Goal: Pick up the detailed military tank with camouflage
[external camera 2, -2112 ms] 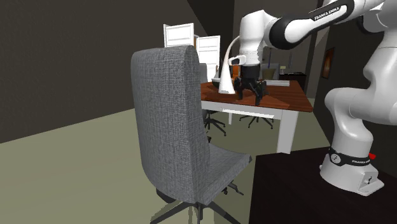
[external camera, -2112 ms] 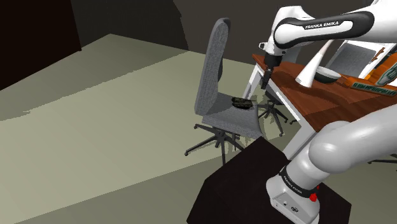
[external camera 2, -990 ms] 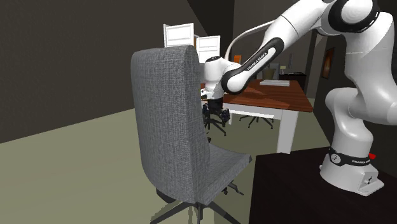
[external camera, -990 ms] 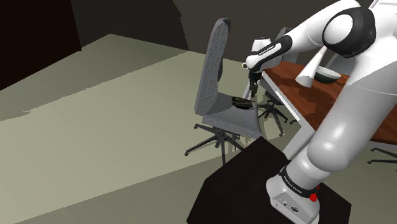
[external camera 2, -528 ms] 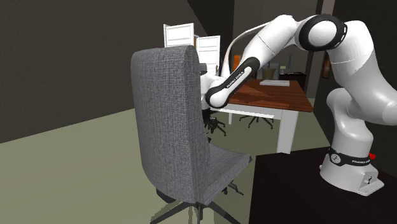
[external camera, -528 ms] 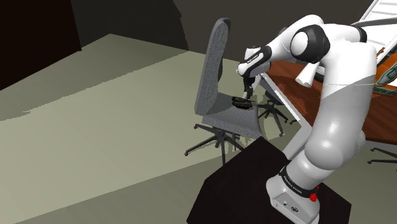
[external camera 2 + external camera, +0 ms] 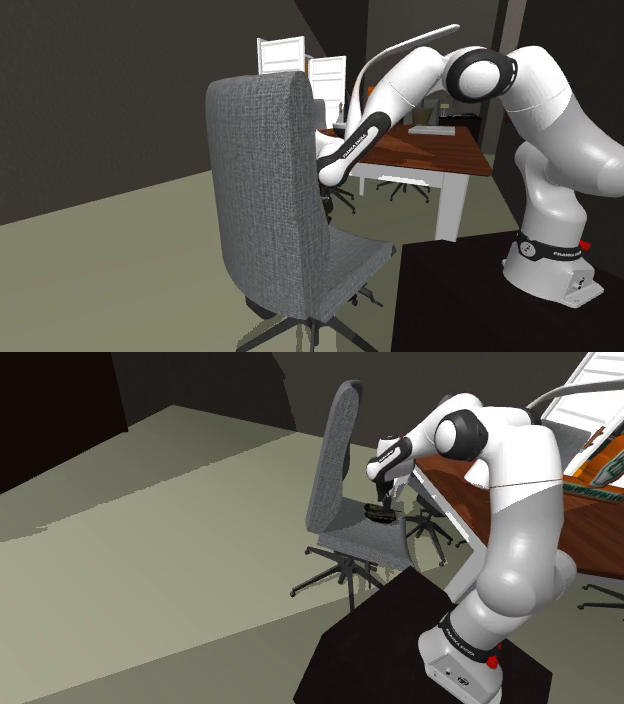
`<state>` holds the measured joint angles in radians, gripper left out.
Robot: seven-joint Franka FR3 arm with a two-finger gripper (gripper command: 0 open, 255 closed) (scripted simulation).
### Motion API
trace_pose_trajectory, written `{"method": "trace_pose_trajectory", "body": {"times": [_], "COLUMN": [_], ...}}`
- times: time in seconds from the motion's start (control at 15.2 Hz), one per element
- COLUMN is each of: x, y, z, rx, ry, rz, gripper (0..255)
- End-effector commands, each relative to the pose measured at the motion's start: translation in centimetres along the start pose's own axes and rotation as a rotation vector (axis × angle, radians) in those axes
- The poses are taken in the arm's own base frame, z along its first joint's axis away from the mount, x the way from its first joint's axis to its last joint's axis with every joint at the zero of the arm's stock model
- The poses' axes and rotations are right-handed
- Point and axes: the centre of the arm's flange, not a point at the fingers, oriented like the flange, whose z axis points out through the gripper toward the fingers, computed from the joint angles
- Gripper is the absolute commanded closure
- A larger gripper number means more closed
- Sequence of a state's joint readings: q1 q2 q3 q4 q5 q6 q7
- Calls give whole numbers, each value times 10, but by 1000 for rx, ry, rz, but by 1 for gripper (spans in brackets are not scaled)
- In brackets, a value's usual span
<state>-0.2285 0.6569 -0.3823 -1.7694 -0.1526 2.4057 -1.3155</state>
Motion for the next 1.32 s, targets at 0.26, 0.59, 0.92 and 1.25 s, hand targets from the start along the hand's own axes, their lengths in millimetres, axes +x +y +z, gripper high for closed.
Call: {"method": "trace_pose_trajectory", "body": {"times": [0.26,0.59,0.92,1.25], "x": [7,4,5,-3], "y": [-1,-2,-1,1], "z": [18,21,13,-12], "rx": [0,0,0,0], "ry": [0,0,0,0], "rz": [0,0,0,0], "gripper": [255,255,255,255]}}
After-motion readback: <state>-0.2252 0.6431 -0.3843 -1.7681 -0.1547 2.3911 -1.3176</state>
